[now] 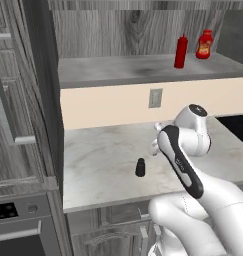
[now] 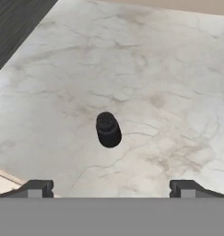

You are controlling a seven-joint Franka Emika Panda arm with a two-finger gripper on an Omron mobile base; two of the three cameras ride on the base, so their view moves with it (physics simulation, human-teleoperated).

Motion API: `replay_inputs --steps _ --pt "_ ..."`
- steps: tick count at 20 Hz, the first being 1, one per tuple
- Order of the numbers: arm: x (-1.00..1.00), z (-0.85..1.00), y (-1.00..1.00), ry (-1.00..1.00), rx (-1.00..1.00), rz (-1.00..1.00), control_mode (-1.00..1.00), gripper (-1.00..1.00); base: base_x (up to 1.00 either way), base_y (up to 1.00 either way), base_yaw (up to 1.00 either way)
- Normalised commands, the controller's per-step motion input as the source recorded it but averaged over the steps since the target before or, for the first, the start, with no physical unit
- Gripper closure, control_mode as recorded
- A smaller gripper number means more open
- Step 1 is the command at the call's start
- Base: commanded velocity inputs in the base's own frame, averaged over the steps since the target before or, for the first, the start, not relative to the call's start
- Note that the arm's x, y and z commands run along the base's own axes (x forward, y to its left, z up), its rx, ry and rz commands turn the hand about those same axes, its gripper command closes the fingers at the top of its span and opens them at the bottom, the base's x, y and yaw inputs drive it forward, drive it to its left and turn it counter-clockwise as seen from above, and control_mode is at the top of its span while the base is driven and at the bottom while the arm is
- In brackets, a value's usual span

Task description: Pick the ketchup and shaker from the counter and place them in the cabinet.

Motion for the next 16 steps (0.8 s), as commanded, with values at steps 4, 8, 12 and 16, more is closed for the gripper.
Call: replay_inputs --steps 4,8,12,16 --pt "-0.03 -0.41 0.29 0.00 0.00 0.04 -1.00 -1.00 0.00 0.00 0.00" --pt "0.00 -0.46 0.21 0.00 -0.01 0.00 -1.00 -1.00 0.00 0.00 0.00" --pt "0.00 -0.39 0.11 0.00 -0.03 0.00 -1.00 -1.00 0.00 0.00 0.00" --pt "0.00 -0.28 0.02 0.00 -0.03 0.00 -1.00 -1.00 0.00 0.00 0.00"
